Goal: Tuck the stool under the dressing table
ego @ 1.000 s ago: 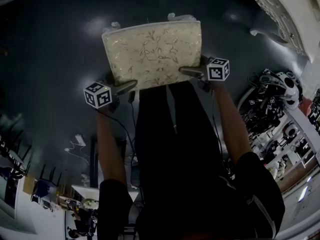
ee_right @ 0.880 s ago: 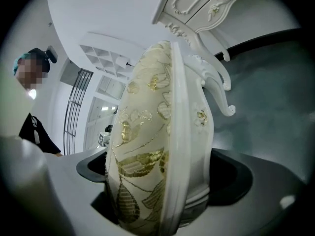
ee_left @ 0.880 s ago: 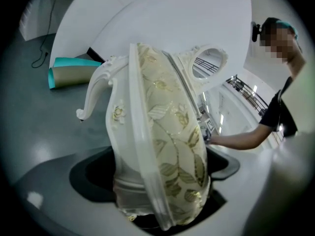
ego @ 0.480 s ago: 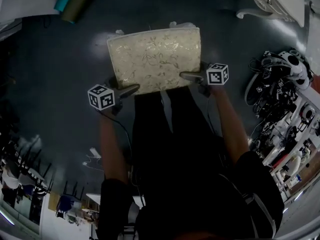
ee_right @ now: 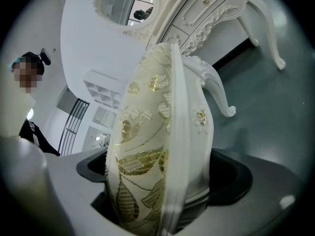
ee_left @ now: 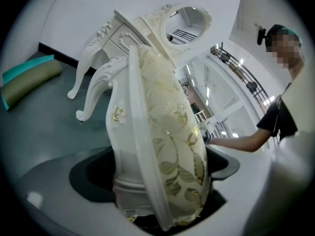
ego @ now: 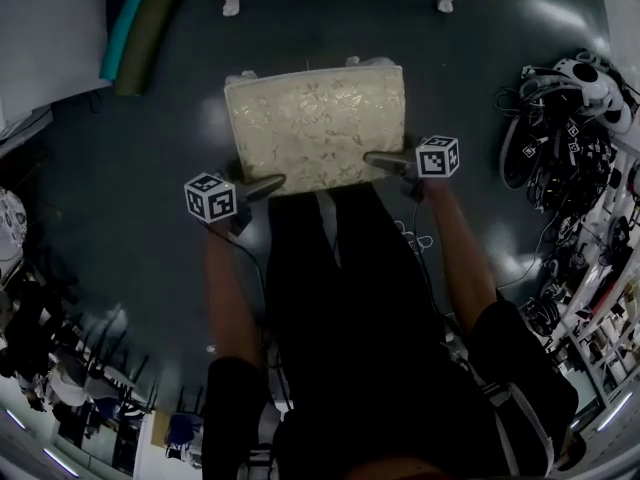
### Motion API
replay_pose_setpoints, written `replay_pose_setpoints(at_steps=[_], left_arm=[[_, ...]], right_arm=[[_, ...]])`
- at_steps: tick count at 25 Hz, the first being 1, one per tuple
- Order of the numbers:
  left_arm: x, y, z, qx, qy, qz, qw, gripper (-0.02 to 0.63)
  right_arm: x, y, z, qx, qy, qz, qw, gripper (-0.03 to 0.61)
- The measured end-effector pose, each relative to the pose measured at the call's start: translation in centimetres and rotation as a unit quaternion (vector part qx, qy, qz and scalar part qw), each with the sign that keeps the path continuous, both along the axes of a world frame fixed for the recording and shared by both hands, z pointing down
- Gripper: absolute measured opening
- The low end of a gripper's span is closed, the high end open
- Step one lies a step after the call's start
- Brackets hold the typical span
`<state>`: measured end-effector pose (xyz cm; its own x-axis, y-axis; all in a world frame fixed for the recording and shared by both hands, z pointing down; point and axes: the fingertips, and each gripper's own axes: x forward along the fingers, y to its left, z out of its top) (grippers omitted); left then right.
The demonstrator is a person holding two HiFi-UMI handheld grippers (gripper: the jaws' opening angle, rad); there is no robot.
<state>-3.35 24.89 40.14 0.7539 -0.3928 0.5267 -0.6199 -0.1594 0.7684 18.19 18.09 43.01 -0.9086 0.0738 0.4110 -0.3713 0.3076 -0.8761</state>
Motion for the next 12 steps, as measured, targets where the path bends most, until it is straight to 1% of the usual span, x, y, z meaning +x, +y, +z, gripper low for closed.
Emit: replay_pose_setpoints(at_steps=[7, 12], left_arm=[[4.1, -3.7, -0.5, 0.005, -0.006, 0.04, 0.9992, 0.554], [5.0, -6.3, -0.7, 0.001, -0.003, 0.066, 0.9978, 0.554]], right_arm=[[4.5, -2.0, -0.5, 0.006, -0.009, 0.045, 0.999, 0.597], [5.7, -3.4, -0.6, 0.003, -0.005, 0.071, 0.997, 0.597]])
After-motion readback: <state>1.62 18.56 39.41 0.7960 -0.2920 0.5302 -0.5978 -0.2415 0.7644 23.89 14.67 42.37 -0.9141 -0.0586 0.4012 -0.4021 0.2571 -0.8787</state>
